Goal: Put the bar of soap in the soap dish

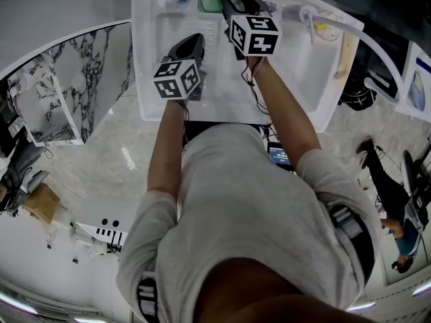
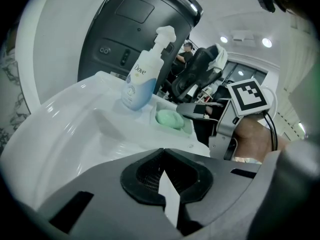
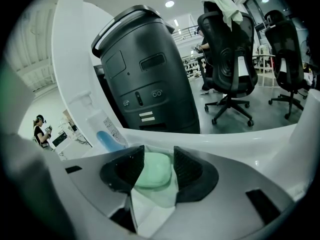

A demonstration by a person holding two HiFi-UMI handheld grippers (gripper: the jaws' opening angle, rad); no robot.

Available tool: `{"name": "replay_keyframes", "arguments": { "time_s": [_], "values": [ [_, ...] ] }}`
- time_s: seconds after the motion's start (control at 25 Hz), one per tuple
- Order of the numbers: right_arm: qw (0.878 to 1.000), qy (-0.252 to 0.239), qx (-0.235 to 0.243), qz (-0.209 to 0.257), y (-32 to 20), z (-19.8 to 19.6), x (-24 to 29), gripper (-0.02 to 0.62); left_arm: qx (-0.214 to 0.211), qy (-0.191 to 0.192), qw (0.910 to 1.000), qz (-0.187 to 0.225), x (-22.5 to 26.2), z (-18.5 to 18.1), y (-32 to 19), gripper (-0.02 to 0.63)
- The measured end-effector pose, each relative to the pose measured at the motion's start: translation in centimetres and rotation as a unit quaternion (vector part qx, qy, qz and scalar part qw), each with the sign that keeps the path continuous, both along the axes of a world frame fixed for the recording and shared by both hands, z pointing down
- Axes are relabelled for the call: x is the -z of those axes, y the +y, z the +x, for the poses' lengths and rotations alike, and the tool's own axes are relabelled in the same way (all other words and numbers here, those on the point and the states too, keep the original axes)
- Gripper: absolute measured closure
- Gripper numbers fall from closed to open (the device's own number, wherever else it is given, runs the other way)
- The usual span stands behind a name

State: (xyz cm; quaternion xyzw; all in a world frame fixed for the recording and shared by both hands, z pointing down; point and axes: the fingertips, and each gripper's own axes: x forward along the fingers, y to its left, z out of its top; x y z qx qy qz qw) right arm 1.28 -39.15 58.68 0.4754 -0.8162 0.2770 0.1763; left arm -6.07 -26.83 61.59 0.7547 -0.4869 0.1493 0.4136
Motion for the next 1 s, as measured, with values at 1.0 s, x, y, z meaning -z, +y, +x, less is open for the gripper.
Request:
{"name": "replay_keyframes", "arguments": {
  "time_s": [1.0],
  "values": [
    [1.0,0.019,0.002,0.004,10.2,-1.4,1.7,0.474,0.001,0.01,0.9993,0.036,2.5,-2.0,6.0,0.588]
  ]
}}
